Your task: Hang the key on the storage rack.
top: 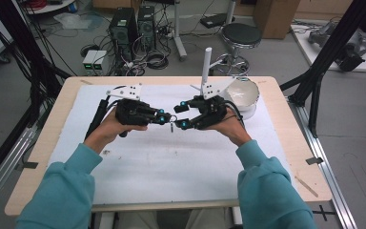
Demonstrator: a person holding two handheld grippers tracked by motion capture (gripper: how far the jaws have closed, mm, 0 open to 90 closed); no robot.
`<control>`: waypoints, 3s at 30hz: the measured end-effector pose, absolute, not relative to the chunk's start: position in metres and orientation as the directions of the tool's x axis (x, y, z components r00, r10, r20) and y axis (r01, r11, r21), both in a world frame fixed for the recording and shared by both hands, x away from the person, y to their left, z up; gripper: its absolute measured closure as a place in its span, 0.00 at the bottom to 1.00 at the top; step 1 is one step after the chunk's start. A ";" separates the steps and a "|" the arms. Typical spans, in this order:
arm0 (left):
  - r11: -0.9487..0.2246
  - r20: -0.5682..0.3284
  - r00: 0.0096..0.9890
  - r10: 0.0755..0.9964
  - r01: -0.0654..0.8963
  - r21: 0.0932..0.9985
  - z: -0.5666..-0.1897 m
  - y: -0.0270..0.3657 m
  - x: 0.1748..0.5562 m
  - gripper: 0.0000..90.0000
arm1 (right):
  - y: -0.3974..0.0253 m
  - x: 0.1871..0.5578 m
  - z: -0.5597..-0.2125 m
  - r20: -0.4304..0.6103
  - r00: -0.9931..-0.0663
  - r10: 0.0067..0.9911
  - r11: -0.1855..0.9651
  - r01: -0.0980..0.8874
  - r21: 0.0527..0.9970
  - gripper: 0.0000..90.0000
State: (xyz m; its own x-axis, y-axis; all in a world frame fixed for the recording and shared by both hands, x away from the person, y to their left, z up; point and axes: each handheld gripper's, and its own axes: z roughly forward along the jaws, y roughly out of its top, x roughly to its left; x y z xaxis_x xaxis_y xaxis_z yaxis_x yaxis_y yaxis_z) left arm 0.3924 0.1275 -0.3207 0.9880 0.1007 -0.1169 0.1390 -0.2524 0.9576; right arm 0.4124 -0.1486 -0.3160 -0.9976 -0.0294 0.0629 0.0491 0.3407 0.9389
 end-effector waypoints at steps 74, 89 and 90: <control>-0.193 -0.068 0.891 0.449 0.171 0.966 -0.344 0.194 0.380 0.02 | -0.206 0.440 -0.266 0.057 -0.969 0.239 0.415 0.155 0.896 0.99; -0.122 -0.038 0.789 0.613 0.142 0.982 -0.390 0.257 0.339 0.02 | -0.220 0.477 -0.250 0.022 -0.945 0.328 0.546 0.208 0.812 0.99; -0.116 -0.037 0.784 0.620 0.137 0.984 -0.392 0.259 0.336 0.02 | -0.221 0.479 -0.251 0.022 -0.941 0.337 0.545 0.214 0.811 0.99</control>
